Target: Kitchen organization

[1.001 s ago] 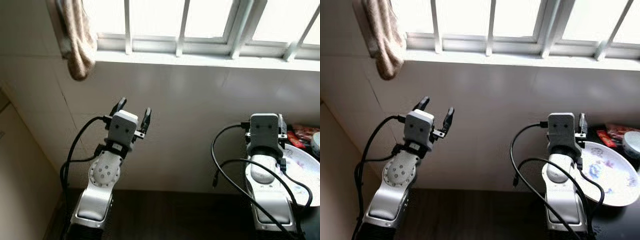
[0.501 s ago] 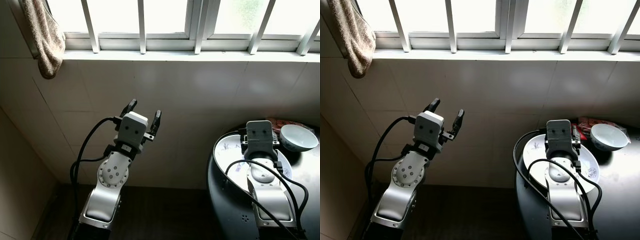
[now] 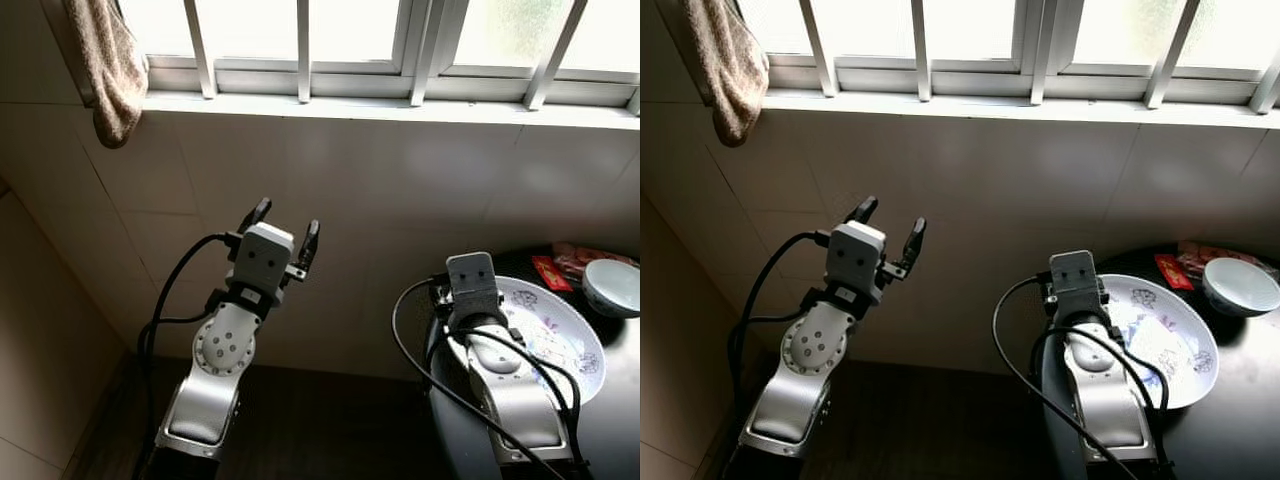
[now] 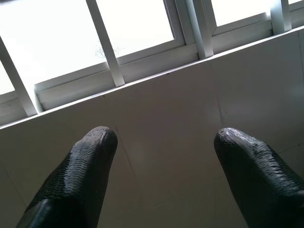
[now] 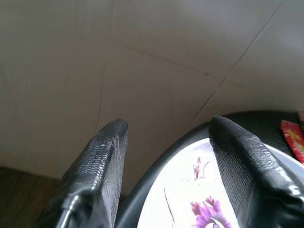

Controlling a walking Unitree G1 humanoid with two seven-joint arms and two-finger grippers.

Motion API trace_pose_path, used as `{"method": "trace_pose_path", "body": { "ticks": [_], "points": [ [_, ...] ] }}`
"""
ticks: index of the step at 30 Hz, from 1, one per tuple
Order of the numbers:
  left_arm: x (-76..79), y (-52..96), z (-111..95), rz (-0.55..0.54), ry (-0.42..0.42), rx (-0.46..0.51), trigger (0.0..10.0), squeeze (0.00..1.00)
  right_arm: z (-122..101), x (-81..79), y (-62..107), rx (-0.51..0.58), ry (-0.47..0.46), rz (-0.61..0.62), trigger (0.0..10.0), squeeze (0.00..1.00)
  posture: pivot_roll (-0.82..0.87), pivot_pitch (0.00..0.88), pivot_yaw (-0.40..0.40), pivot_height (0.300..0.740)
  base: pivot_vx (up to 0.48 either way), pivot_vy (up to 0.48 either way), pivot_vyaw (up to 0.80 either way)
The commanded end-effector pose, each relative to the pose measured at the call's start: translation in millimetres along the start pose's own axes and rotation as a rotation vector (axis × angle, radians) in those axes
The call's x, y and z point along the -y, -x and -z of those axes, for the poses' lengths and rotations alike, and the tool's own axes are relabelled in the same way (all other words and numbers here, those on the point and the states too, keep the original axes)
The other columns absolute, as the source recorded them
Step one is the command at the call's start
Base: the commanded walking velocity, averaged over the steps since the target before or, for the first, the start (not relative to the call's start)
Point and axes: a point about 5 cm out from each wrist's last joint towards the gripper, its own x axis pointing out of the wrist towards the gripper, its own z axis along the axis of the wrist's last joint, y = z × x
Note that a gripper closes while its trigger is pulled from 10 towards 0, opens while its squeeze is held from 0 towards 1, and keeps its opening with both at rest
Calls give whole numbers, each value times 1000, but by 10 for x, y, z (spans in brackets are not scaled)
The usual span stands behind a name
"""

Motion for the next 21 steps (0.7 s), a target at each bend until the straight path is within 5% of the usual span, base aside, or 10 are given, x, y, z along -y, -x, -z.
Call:
{"method": "trace_pose_path", "body": {
  "ticks": [1, 21],
  "points": [
    [7, -2, -4, 2, -12, -4, 10000, 0, 51, -39, -26, -51, 2, -40, 10000, 0, 53, 0, -44, 740, 0, 0, 0],
    [-5, 18, 18, 4, -23, -24, 10000, 0, 436, -60, -72, -334, -102, -50, 9569, 0, 65, 0, -49, 740, 0, 0, 0]
  ]
}}
